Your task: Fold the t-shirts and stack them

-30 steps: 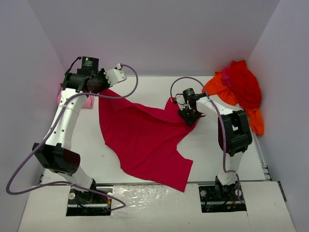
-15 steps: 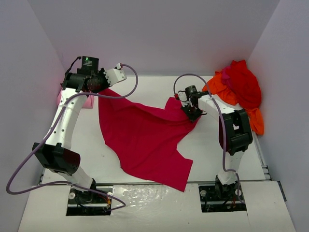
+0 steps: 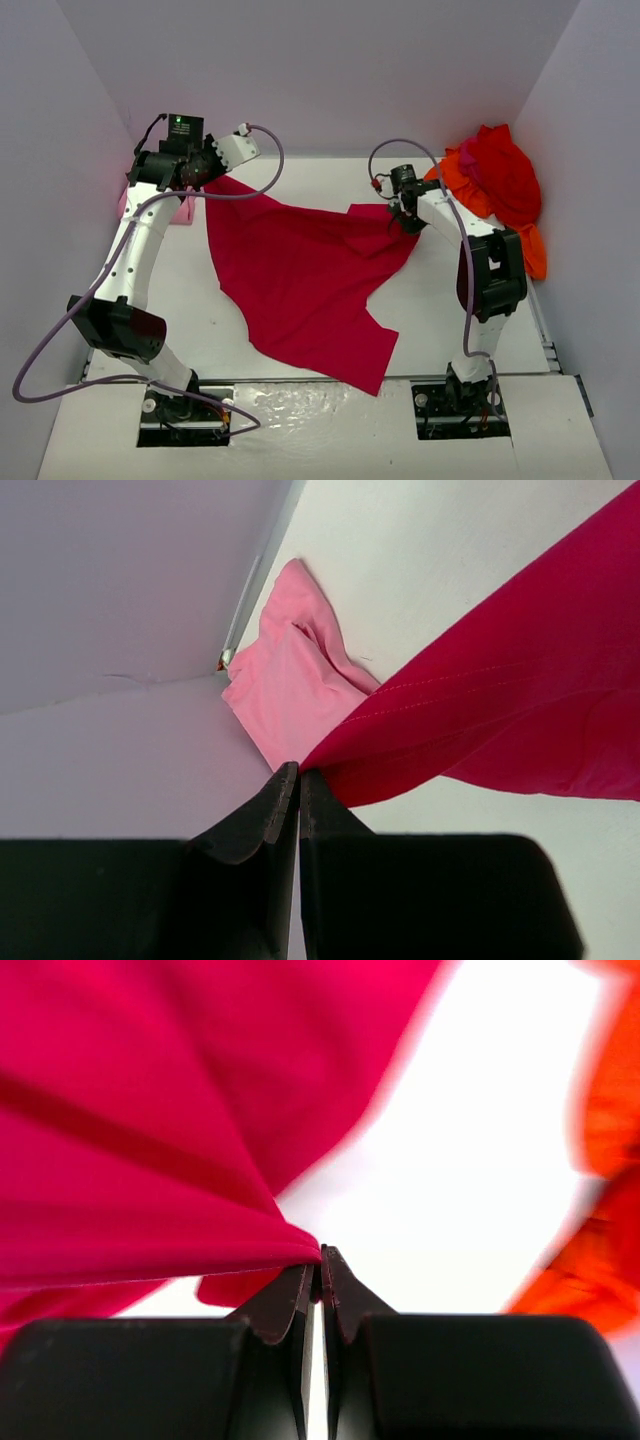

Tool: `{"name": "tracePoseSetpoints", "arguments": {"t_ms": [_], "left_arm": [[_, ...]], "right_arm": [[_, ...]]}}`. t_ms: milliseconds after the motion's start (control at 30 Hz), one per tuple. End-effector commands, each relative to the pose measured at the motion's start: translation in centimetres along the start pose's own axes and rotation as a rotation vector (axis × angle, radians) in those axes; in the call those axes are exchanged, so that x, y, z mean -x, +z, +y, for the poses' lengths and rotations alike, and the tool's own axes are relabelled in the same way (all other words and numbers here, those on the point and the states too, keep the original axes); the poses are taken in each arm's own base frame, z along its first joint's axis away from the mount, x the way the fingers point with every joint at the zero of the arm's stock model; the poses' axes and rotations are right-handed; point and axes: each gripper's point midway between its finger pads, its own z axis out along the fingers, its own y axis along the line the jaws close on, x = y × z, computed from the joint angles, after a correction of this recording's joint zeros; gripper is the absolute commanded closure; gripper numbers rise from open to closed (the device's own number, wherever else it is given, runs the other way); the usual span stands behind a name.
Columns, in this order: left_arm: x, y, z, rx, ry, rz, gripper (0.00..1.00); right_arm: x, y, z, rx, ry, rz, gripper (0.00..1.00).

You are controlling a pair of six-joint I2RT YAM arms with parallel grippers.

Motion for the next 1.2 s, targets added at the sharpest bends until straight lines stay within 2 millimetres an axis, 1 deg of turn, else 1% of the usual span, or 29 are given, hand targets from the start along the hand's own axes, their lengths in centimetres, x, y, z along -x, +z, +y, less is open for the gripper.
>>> {"name": "tracePoseSetpoints", "arguments": {"t_ms": [0,33,100,200,233,267,300,333,367,400,433,467,500,533,600,633,700,733,767,833,900,933,967,1000,1033,1067,1167], "left_arm": [[1.2,-4.4,6.7,0.285,-0.113,-0.069,1.00],[1.2,-5.5,7.9,0.337,-0.146,-0.084,1.00],[1.8,-8.1,9.8,0.423,-0.208,-0.127,1.00],[3.2,-12.8,11.8,0.513,-0.297,-0.217,1.00],[3.7,-14.4,12.2,0.533,-0.318,-0.253,1.00],[4.4,-16.6,12.6,0.552,-0.340,-0.303,1.00],[5.2,-19.3,12.9,0.573,-0.362,-0.360,1.00],[5.8,-21.9,13.3,0.600,-0.383,-0.415,1.00],[5.9,-23.4,13.5,0.622,-0.395,-0.438,1.00],[6.0,-25.3,13.4,0.633,-0.400,-0.463,1.00],[6.1,-26.7,13.2,0.641,-0.408,-0.484,1.00],[6.1,-28.5,12.9,0.651,-0.418,-0.513,1.00],[6.1,-30.4,12.4,0.663,-0.429,-0.547,1.00],[6.0,-31.4,12.2,0.668,-0.440,-0.563,1.00],[6.0,-33.9,11.5,0.679,-0.451,-0.615,1.00],[5.9,-34.9,11.2,0.686,-0.458,-0.631,1.00],[5.4,-36.8,10.6,0.705,-0.460,-0.650,1.00],[5.3,-37.7,10.4,0.717,-0.450,-0.657,1.00],[5.2,-38.4,10.1,0.721,-0.444,-0.663,1.00],[5.2,-41.3,9.2,0.740,-0.432,-0.717,1.00],[5.2,-43.0,8.3,0.743,-0.417,-0.752,1.00],[5.0,-43.2,7.9,0.737,-0.422,-0.753,1.00],[4.9,-44.5,7.2,0.745,-0.412,-0.777,1.00],[4.7,-45.1,6.9,0.750,-0.405,-0.784,1.00],[4.2,-46.2,6.2,0.765,-0.407,-0.791,1.00],[4.0,-46.4,5.8,0.765,-0.402,-0.788,1.00],[2.8,-46.7,4.1,0.744,-0.402,-0.759,1.00]], "right_arm": [[4.9,-9.7,-9.7,-0.334,0.091,-0.236,1.00],[5.8,-11.0,-10.9,-0.370,0.102,-0.279,1.00],[7.6,-15.7,-14.0,-0.479,0.162,-0.408,1.00],[9.2,-22.3,-17.5,-0.595,0.215,-0.578,1.00],[9.4,-24.2,-18.3,-0.630,0.236,-0.628,1.00],[9.3,-27.3,-19.2,-0.672,0.263,-0.703,1.00],[9.0,-30.7,-20.1,-0.713,0.296,-0.789,1.00],[9.1,-32.6,-20.7,-0.739,0.331,-0.850,1.00],[8.4,-35.2,-21.0,-0.752,0.357,-0.910,1.00],[8.2,-35.7,-20.8,-0.732,0.357,-0.917,1.00],[7.7,-37.5,-20.8,-0.728,0.376,-0.953,1.00],[7.1,-38.5,-20.6,-0.718,0.375,-0.970,1.00],[6.6,-39.0,-20.2,-0.704,0.364,-0.974,1.00],[6.3,-39.6,-20.0,-0.692,0.364,-0.990,1.00],[5.2,-41.8,-19.7,-0.679,0.374,-1.035,1.00],[4.6,-43.0,-19.6,-0.670,0.384,-1.062,1.00],[3.5,-44.7,-19.2,-0.649,0.378,-1.094,1.00],[3.1,-46.2,-19.2,-0.646,0.391,-1.125,1.00],[2.6,-46.5,-19.1,-0.640,0.399,-1.131,1.00],[1.5,-48.5,-18.6,-0.617,0.383,-1.156,1.00],[0.8,-50.5,-18.2,-0.602,0.377,-1.204,1.00],[0.6,-50.9,-18.0,-0.595,0.375,-1.207,1.00],[0.0,-51.1,-17.7,-0.587,0.371,-1.199,1.00],[-0.6,-51.7,-17.7,-0.592,0.376,-1.205,1.00],[-1.4,-51.9,-17.4,-0.589,0.377,-1.194,1.00],[-2.1,-52.2,-17.0,-0.588,0.370,-1.196,1.00],[-3.8,-51.5,-15.7,-0.553,0.356,-1.160,1.00]]}}
